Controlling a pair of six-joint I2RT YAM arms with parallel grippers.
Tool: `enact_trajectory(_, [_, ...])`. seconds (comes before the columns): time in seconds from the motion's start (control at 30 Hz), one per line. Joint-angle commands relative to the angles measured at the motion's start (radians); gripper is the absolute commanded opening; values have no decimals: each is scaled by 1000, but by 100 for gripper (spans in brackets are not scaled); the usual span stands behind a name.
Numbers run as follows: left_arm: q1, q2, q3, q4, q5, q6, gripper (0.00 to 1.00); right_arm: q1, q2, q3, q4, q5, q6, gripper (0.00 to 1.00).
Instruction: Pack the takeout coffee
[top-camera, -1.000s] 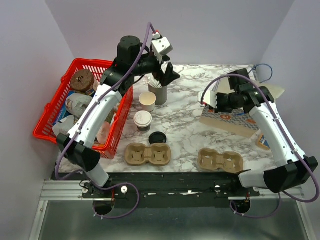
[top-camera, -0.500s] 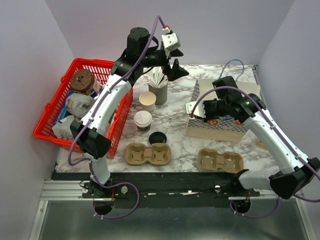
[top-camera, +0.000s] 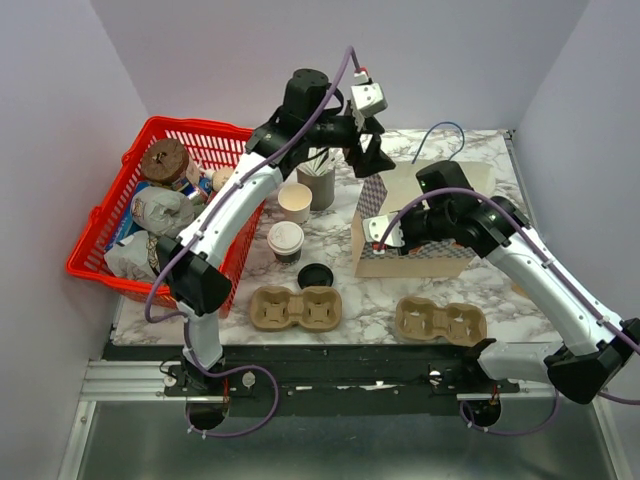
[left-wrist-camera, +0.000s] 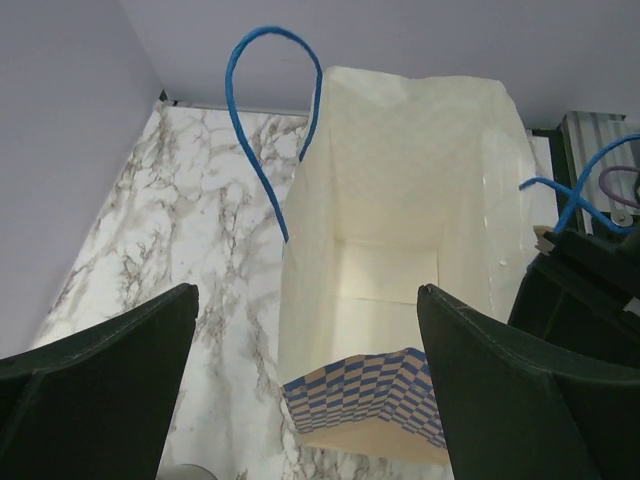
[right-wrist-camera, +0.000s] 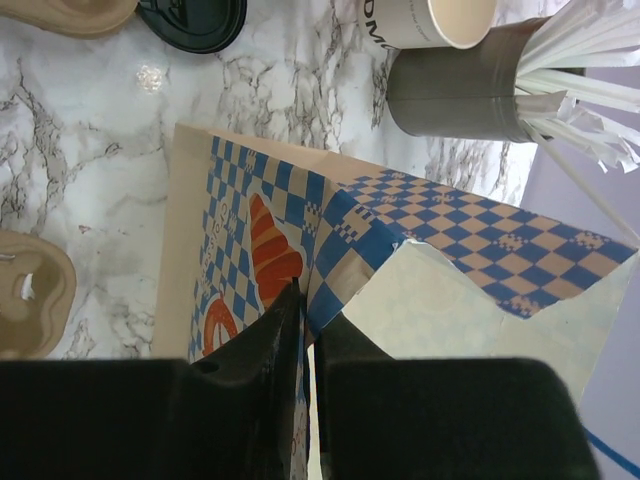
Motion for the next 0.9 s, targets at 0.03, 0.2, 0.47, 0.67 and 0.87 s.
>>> enact_trajectory(0.03, [-44,93,43,-44,-120,10,96,20,-24,-25,33,7,-8,19])
enact_trajectory(0.2, [-66,184,110,-49,-160,56,94,31,-44,-52,34,9,-10,20])
enact_trajectory(0.47, [-83,277,224,-127,-174,79,80,37,-63,-80,49,9,-2,20])
enact_trajectory(0.67, [-89,283,206,-179,-154,111,54,35,-76,-101,74,16,4,20])
enact_trajectory(0.87, [-89,310,226,-225,-119,111,35,35,-72,-104,91,30,12,20])
